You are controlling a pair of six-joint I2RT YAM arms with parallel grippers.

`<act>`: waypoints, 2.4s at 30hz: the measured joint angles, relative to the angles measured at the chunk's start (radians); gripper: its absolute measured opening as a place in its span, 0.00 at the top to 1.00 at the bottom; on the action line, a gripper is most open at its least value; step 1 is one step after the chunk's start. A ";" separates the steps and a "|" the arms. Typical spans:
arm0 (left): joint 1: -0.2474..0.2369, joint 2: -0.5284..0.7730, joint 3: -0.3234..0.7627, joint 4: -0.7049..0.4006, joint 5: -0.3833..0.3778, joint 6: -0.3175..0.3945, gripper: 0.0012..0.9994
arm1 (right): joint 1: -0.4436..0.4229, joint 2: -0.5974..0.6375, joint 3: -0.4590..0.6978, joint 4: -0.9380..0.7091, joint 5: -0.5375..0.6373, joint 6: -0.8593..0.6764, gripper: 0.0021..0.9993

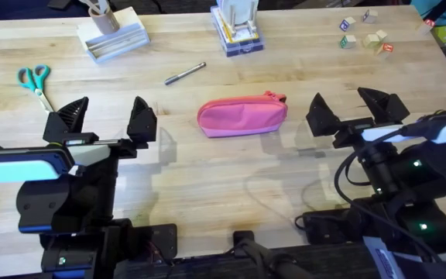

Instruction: Unzip the bag, pick up the pens from the table one at a time and place them inside, then zip the bag closed.

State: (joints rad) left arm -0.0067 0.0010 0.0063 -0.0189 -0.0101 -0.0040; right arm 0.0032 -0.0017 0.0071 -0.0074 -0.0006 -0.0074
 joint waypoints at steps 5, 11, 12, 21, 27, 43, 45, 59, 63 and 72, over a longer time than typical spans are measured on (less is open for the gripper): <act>0.000 0.000 0.000 0.000 0.000 0.000 0.01 | 0.000 0.000 0.000 0.000 0.000 0.000 0.00; 0.000 0.000 0.000 0.000 0.000 0.000 0.01 | 0.000 0.000 0.000 0.000 0.000 -0.003 0.00; 0.000 0.000 0.000 0.000 0.000 0.000 0.01 | 0.000 0.000 0.000 -0.001 0.000 -0.004 0.00; 0.000 0.000 0.000 0.000 0.004 0.000 0.01 | 0.000 0.000 0.000 -0.001 0.000 -0.016 0.00; 0.000 0.000 0.004 -0.018 0.023 0.000 0.01 | 0.000 0.000 0.001 -0.006 0.000 -0.015 0.00; 0.000 0.640 0.728 -0.456 0.048 0.058 0.01 | 0.000 0.359 0.511 -0.486 0.000 -0.015 0.00; 0.000 0.706 0.792 -0.479 0.051 0.060 0.01 | 0.000 0.428 0.593 -0.523 0.000 -0.016 0.00; 0.000 0.932 0.997 -0.522 0.129 0.070 0.01 | 0.000 0.652 0.853 -0.624 0.000 -0.016 0.00; 0.000 0.943 0.997 -0.548 0.191 0.146 0.01 | 0.000 0.652 0.853 -0.624 0.000 -0.016 0.00; 0.000 0.943 0.997 -0.738 0.428 0.467 0.01 | 0.000 0.652 0.853 -0.624 0.000 -0.016 0.00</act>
State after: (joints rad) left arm -0.0071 0.9435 1.0035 -0.7573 0.4176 0.4627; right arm 0.0032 0.6498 0.8597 -0.6313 -0.0010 -0.0231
